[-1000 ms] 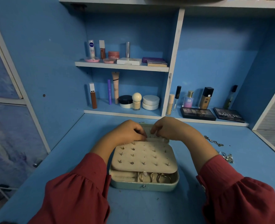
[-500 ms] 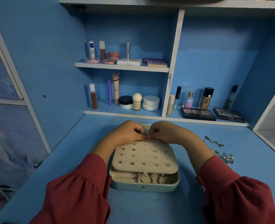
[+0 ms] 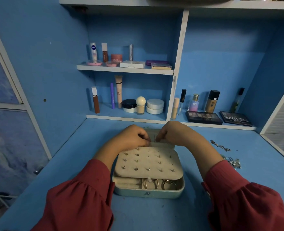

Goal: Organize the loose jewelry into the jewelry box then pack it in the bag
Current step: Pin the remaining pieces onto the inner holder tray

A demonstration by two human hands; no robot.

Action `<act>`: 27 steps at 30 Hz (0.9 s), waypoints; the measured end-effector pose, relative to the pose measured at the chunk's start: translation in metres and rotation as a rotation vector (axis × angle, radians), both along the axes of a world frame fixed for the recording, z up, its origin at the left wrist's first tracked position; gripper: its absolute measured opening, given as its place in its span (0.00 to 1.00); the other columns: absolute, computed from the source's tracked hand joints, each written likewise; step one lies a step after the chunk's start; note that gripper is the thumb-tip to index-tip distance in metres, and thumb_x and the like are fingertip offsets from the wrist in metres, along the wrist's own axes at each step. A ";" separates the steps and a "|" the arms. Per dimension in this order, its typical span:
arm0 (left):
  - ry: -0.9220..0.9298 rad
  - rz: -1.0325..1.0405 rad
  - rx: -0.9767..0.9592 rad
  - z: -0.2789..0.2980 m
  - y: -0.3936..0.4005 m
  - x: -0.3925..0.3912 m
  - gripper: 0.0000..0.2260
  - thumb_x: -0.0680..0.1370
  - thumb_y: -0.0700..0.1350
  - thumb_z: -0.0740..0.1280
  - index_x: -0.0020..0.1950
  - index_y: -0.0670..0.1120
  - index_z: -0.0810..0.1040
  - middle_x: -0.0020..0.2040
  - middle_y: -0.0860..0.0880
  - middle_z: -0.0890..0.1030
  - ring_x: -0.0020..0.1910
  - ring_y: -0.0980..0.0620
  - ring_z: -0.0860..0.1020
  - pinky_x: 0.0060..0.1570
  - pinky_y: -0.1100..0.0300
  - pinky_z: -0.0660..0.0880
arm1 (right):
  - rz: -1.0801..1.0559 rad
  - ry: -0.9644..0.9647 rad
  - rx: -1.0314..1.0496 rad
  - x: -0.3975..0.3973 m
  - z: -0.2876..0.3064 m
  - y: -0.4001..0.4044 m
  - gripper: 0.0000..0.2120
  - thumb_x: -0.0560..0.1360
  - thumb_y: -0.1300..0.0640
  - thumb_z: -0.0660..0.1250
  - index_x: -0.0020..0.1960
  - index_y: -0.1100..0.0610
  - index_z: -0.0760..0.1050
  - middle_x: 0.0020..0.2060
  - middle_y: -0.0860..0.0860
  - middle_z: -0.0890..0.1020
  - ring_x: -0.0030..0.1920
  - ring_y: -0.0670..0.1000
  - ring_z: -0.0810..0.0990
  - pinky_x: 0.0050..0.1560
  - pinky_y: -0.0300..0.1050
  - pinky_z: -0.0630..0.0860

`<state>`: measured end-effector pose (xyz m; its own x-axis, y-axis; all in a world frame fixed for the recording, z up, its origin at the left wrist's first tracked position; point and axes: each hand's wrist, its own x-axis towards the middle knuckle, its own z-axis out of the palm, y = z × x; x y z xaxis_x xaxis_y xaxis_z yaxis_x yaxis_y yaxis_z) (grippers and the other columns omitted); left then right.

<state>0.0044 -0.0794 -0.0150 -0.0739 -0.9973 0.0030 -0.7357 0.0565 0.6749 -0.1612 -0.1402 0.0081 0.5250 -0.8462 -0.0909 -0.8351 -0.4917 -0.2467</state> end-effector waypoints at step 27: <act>0.035 0.099 -0.008 -0.001 -0.001 0.000 0.03 0.72 0.40 0.74 0.39 0.47 0.83 0.37 0.54 0.81 0.38 0.57 0.78 0.40 0.64 0.73 | 0.018 -0.200 0.025 0.002 -0.012 0.005 0.04 0.71 0.53 0.72 0.44 0.47 0.78 0.44 0.44 0.78 0.48 0.47 0.77 0.52 0.46 0.77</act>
<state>0.0047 -0.0803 -0.0160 0.0254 -0.9996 0.0121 -0.7142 -0.0097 0.6999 -0.1590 -0.1352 -0.0036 0.5498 -0.8353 -0.0042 -0.7593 -0.4977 -0.4192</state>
